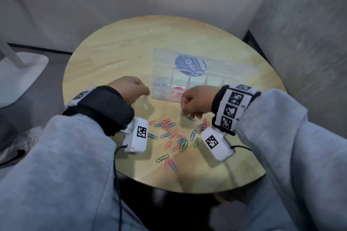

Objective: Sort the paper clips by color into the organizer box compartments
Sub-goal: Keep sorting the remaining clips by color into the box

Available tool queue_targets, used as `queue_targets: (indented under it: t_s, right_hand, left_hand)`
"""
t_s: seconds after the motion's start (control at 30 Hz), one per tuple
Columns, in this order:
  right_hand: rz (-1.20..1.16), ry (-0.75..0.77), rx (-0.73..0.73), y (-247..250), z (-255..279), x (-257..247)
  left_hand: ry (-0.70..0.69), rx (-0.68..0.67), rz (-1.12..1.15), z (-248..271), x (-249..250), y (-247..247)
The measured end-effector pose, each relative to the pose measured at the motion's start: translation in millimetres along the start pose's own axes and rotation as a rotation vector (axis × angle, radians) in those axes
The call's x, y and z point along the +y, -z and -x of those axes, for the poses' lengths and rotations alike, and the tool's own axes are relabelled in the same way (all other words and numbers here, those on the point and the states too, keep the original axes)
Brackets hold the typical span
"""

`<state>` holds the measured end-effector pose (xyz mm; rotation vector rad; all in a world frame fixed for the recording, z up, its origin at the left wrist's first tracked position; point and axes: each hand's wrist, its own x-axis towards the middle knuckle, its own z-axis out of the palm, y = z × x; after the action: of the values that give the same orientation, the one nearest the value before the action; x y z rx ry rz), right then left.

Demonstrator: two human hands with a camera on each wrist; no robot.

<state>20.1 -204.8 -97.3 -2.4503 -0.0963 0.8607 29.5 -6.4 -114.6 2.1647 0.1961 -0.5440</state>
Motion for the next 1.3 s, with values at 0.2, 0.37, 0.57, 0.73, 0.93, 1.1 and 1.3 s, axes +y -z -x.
queue_targets:
  t_s: [0.2, 0.37, 0.57, 0.73, 0.93, 1.1, 1.3]
  right_hand:
    - [-0.194, 0.017, 0.231, 24, -26, -33]
    - [-0.161, -0.024, 0.270, 17, -51, -43]
    - [-0.274, 0.080, 0.281, 16, -43, -34]
    - [-0.278, 0.146, 0.331, 18, -11, -5]
    - [-0.204, 0.116, 0.324, 6, 11, 26]
    - [-0.194, 0.156, 0.300, 4, 17, 36]
    - [0.090, 0.111, 0.206, -5, 11, 41]
  left_hand:
    - [0.047, 0.042, 0.245, -8, 5, 6]
    - [0.060, 0.053, 0.489, -12, 20, 3]
    - [0.014, 0.103, 0.666, -18, 38, -9]
    - [-0.008, 0.117, 0.768, -26, 47, -22]
    - [0.018, 0.109, 0.853, -28, 46, -27]
    - [-0.079, 0.086, 0.783, -16, 42, -12]
    - [-0.095, 0.095, 0.125, -1, 20, 8]
